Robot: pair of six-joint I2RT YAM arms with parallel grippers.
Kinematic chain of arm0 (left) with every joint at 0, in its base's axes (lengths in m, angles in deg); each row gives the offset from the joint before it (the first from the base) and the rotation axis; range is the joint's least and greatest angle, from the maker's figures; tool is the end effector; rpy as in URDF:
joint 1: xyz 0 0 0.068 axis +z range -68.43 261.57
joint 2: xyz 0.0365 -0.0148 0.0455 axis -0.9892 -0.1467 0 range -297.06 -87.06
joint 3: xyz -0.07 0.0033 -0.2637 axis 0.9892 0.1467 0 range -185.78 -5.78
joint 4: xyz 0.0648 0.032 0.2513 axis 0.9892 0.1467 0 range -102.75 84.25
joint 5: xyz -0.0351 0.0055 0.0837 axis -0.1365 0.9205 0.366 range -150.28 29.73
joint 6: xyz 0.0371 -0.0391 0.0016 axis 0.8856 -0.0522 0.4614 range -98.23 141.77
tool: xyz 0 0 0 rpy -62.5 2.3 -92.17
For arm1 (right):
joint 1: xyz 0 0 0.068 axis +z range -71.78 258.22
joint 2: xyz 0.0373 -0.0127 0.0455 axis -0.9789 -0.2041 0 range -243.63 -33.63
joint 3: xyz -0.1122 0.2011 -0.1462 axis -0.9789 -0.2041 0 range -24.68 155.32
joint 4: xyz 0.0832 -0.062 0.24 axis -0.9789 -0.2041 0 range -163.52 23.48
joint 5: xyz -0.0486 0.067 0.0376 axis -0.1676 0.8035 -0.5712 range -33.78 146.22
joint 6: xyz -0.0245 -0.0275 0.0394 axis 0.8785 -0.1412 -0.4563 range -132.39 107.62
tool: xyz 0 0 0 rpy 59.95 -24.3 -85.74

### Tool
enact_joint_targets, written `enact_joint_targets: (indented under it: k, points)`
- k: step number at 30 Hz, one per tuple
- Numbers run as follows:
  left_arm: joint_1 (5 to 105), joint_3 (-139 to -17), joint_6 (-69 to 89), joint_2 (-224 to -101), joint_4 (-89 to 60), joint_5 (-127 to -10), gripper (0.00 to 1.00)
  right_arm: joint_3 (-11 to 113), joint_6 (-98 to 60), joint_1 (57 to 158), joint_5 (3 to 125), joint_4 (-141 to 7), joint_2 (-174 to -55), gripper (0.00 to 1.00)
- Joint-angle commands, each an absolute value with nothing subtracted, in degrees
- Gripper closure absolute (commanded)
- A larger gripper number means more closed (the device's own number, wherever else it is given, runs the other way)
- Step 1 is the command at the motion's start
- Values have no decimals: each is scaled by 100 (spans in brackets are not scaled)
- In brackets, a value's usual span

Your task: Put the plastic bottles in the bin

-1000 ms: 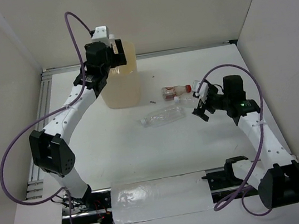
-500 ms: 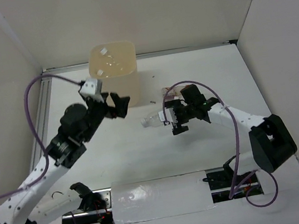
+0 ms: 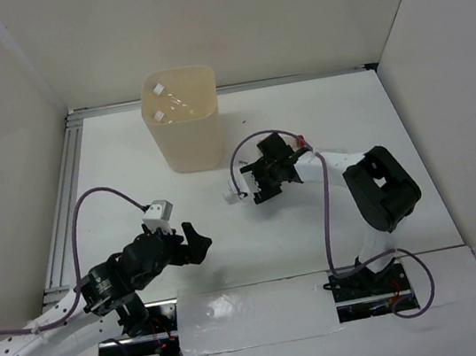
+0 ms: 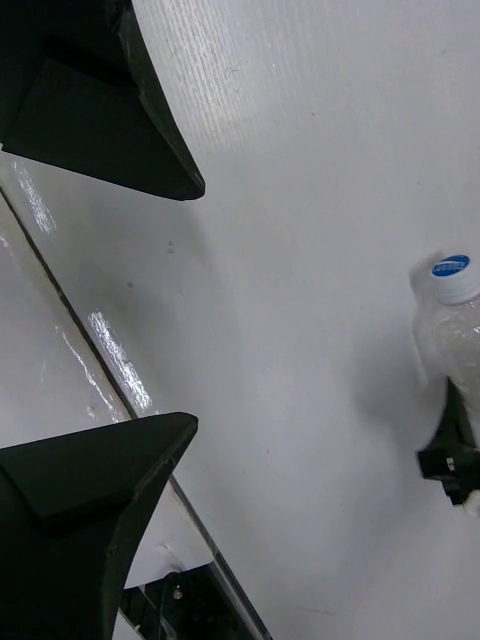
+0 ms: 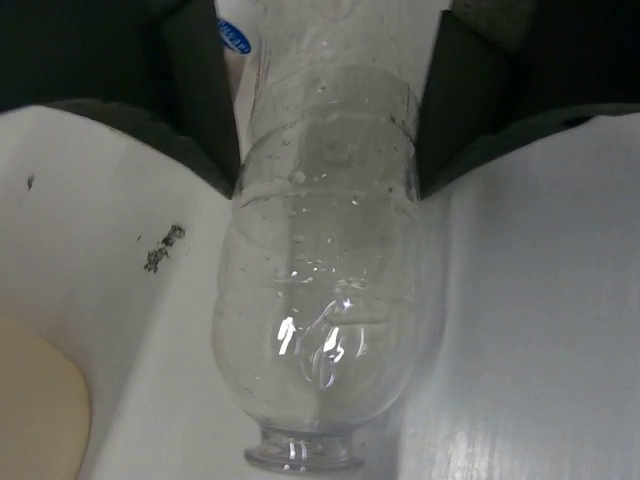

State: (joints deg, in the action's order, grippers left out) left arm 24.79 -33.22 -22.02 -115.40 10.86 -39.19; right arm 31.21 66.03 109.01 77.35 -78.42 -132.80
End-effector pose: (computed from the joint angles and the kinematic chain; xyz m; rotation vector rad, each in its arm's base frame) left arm 0.0827 -0.1026 0.2505 -0.0120 2.0516 -0.7654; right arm 0.2879 0.1865 0.1618 -2.0731 1.2980 0.1073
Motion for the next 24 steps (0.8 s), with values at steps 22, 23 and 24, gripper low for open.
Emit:
enact_joint_targets:
  k: [22, 23, 24]
  points:
    - [2286, -3426, -1497, -12942, -713, -4322, 0, 8084, 2621, 11303, 9463, -7479, -13107, 62]
    - [2286, -3487, -1445, -13056, -774, -4375, 0, 8740, 2507, 11372, 9411, -7530, -13406, 59]
    - [2286, -3487, -1444, -13057, -774, -4375, 0, 9077, 2349, 11373, 9410, -7601, -13704, 57]
